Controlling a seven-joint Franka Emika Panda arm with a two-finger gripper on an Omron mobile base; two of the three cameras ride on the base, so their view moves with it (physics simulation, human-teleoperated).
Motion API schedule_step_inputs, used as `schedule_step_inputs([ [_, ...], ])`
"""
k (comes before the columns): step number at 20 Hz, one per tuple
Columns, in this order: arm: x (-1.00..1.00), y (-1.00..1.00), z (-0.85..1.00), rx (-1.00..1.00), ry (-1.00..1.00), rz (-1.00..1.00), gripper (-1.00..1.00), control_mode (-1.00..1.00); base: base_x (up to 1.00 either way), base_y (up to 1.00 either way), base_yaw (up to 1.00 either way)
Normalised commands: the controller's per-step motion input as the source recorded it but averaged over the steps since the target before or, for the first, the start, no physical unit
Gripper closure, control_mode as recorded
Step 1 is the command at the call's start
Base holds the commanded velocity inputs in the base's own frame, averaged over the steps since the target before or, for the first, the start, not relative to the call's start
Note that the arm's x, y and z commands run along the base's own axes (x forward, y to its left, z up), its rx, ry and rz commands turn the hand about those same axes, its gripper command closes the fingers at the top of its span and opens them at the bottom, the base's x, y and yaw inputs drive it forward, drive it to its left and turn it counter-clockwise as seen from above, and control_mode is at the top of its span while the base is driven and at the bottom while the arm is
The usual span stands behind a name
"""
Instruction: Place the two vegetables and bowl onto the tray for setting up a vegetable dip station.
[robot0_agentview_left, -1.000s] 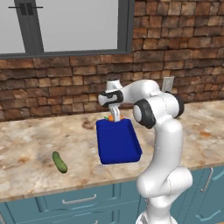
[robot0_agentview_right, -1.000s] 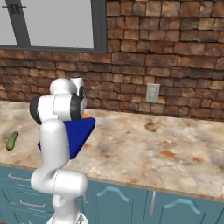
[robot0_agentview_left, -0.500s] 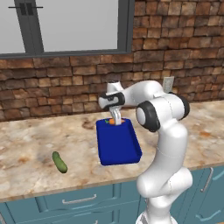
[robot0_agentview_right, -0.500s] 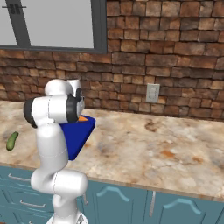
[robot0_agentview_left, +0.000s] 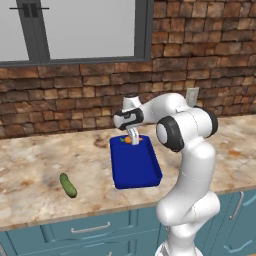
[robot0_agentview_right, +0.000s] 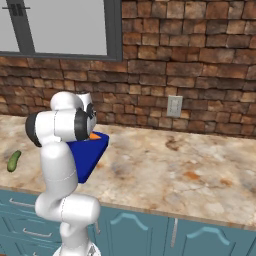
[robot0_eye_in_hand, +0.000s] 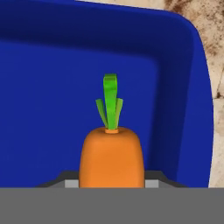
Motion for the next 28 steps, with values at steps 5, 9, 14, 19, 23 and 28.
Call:
schedule_step_inputs([
  [5,0.00,0.00,-0.01,0.00,0.00,0.02,1.00,-1.00,0.00,0.00,0.00],
  [9,0.00,0.00,0.00,0.00,0.00,0.01,-1.00,-1.00,0.00,0.00,0.00],
  [14,0.00,0.00,0.00,0.00,0.00,0.00,-1.00,-1.00,0.00,0.00,0.00],
  [19,-0.01,0.00,0.00,0.00,0.00,0.00,-1.00,-1.00,0.00,0.00,0.00],
  [23,-0.09,0.00,0.14,0.00,-0.08,0.00,-1.00,-1.00,0.00,0.00,0.00],
  [28,-0.16,0.00,0.39,-0.01,-0.11,0.00,-1.00,-1.00,0.00,0.00,0.00],
])
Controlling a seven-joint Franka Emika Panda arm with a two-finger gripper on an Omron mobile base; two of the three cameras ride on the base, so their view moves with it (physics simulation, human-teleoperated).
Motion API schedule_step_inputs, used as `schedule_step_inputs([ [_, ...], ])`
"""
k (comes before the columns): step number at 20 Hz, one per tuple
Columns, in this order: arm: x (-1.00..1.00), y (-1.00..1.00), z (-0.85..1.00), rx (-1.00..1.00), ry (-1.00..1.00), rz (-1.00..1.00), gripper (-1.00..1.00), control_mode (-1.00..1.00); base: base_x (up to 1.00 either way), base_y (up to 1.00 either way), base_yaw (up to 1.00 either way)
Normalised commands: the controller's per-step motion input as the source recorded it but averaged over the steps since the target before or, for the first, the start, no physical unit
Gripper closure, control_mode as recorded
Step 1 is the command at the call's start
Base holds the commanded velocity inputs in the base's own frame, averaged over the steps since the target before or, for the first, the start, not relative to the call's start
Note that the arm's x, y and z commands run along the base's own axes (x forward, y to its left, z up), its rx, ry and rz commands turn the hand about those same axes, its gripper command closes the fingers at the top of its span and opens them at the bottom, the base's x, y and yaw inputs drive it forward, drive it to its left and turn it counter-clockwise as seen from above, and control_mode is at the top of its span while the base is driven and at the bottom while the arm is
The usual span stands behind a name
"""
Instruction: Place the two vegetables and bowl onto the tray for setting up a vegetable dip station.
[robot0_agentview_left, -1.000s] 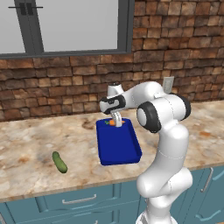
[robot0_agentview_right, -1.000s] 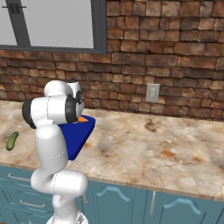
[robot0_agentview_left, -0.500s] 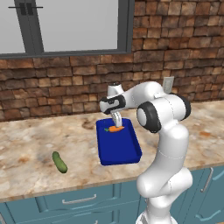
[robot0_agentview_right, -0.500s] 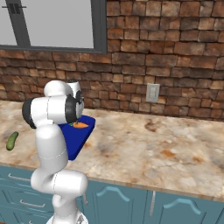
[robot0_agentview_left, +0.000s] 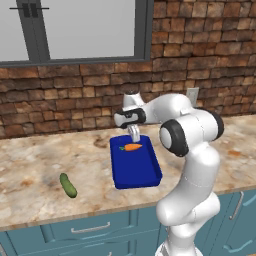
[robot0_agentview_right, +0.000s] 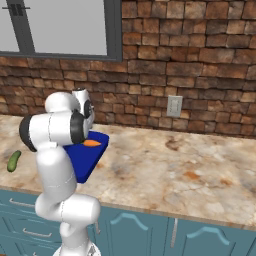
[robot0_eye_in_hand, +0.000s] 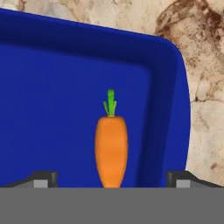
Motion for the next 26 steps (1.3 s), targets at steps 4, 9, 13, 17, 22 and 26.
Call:
schedule_step_inputs([
  [4,-0.54,0.11,0.33,-0.01,-0.08,0.00,-1.00,-1.00,0.00,0.00,0.00],
  [9,-0.76,0.23,0.24,0.00,-0.10,-0.09,-1.00,-1.00,0.00,0.00,0.00],
  [13,-0.85,0.19,0.29,0.03,-0.12,-0.22,-1.00,-1.00,0.00,0.00,0.00],
  [17,-0.89,0.34,0.15,0.00,-0.17,-0.35,-1.00,-1.00,0.00,0.00,0.00],
  [22,-0.75,0.35,0.17,0.00,-0.18,-0.39,-1.00,-1.00,0.00,0.00,0.00],
  [26,-0.35,0.26,0.56,0.00,-0.10,-0.33,-1.00,-1.00,0.00,0.00,0.00],
])
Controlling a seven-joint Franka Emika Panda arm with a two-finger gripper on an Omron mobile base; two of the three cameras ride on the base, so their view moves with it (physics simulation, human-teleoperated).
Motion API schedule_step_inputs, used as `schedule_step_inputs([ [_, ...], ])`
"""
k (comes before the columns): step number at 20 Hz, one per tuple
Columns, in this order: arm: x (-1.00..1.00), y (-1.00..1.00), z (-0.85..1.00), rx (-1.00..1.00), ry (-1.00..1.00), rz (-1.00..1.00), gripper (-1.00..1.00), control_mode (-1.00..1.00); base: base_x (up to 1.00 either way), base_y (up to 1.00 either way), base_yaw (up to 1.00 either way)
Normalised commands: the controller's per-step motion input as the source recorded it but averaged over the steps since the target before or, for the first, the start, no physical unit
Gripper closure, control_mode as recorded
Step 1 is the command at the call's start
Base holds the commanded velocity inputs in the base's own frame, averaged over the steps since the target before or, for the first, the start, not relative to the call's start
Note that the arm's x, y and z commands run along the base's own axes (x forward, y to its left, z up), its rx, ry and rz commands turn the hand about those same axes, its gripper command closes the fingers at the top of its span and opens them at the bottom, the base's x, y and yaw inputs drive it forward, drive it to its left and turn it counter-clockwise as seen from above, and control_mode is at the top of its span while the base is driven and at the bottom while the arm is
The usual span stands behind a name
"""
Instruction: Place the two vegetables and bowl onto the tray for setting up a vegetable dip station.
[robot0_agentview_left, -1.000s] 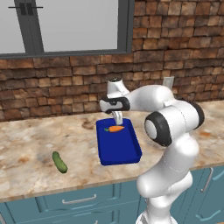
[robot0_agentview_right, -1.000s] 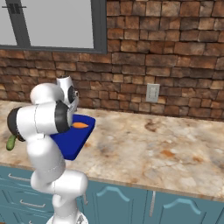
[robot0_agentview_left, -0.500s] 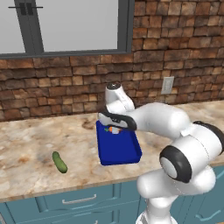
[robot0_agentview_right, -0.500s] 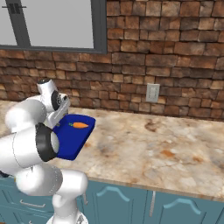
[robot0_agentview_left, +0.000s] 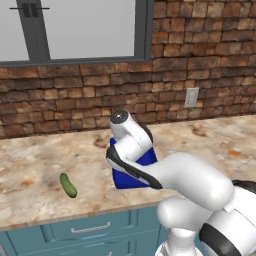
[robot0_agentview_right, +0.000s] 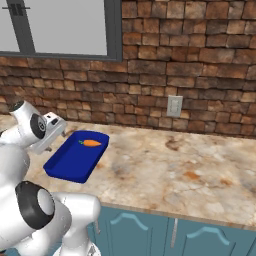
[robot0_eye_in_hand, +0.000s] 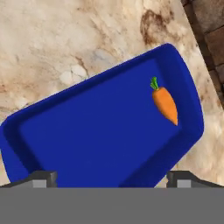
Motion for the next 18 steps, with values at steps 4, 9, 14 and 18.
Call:
schedule_step_inputs([
  [4,-0.16,0.18,0.72,0.03,-0.05,-0.31,-1.00,-1.00,0.00,0.00,0.00],
  [9,-0.16,0.03,0.70,0.08,0.00,-0.25,-1.00,-1.00,0.00,0.00,0.00],
  [14,-0.24,0.01,0.49,0.13,0.00,-0.17,-1.00,-1.00,0.00,0.00,0.00],
  [18,-0.46,0.15,0.18,0.12,0.00,-0.15,-1.00,-1.00,0.00,0.00,0.00],
])
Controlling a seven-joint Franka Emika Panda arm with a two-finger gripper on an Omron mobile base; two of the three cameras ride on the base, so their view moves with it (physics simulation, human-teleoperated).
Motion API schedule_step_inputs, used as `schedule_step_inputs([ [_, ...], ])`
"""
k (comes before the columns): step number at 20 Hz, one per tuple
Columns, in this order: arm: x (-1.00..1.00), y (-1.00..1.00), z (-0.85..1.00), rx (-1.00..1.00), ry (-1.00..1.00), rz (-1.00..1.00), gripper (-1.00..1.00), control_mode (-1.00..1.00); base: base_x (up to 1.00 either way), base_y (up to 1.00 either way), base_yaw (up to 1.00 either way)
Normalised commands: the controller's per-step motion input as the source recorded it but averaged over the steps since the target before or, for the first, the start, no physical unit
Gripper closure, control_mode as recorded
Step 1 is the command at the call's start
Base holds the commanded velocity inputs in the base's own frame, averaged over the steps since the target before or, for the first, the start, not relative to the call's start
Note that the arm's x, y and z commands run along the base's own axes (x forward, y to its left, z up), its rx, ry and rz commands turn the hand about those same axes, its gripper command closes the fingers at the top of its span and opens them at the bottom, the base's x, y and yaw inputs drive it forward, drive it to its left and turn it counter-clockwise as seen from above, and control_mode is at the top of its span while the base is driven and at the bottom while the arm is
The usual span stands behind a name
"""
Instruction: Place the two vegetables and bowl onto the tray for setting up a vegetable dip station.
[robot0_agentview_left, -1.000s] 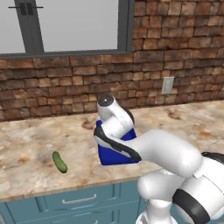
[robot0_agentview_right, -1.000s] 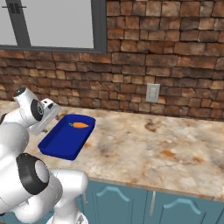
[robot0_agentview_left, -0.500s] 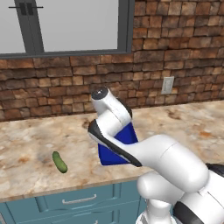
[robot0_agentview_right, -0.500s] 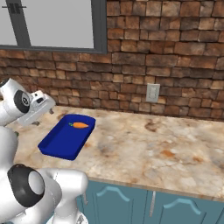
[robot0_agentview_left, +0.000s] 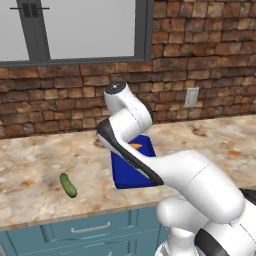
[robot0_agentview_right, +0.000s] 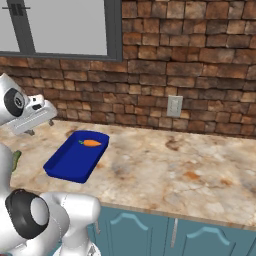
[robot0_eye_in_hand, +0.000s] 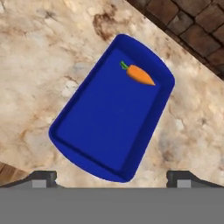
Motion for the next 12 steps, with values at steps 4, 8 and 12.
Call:
schedule_step_inputs([
  [4,-0.38,0.22,0.11,0.14,0.00,-0.13,-1.00,-1.00,0.00,0.00,0.00],
  [8,-0.25,0.25,0.15,0.17,0.00,-0.13,-1.00,-1.00,0.00,0.00,0.00],
  [12,-0.14,0.14,0.04,0.20,-0.03,-0.12,-1.00,-1.00,0.00,0.00,0.00],
])
